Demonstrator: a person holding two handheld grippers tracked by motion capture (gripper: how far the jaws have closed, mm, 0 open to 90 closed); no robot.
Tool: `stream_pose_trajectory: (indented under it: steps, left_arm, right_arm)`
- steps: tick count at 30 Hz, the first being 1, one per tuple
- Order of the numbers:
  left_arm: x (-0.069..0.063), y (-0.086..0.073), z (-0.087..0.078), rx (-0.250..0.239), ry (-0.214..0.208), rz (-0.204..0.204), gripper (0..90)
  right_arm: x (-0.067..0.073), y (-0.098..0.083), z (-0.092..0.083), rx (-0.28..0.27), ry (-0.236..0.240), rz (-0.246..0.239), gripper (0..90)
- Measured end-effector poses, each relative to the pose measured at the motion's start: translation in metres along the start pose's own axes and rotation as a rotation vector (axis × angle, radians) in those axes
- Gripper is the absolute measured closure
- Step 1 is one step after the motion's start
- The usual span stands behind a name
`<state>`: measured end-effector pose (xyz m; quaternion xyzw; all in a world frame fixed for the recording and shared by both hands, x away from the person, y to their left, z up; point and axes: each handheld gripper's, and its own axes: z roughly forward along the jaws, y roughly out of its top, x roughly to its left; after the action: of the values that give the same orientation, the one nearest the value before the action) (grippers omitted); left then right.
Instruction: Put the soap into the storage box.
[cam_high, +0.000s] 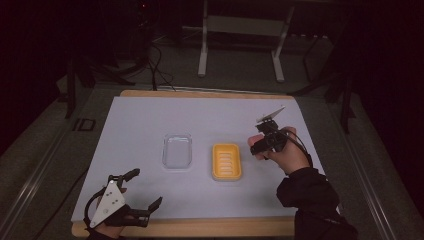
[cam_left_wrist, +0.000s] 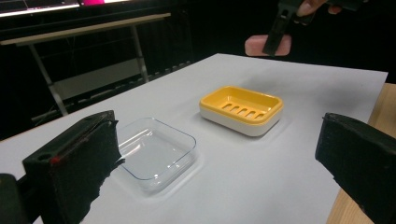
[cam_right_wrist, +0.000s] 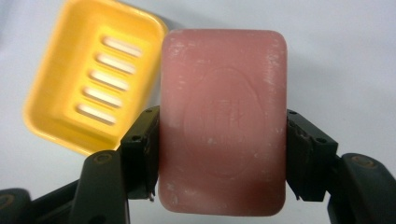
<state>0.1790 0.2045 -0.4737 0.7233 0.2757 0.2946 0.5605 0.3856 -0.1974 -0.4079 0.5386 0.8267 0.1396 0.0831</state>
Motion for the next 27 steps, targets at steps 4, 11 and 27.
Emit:
stream_pose_trajectory:
  steps: [4, 11, 27]
  left_arm:
    - [0.000, 0.000, -0.001, -0.003, 0.003, -0.001, 0.4]
    - [0.000, 0.000, -0.001, -0.001, 0.005, 0.001, 0.4]
    - [-0.002, 0.001, -0.001, -0.002, 0.005, 0.009, 0.4]
  right_arm:
    - [0.016, 0.006, -0.005, -0.039, 0.018, 0.008, 37.8]
    - [0.043, 0.013, -0.008, -0.107, 0.049, 0.042, 37.8]
    - [0.087, 0.009, 0.008, -0.229, 0.104, 0.170, 37.8]
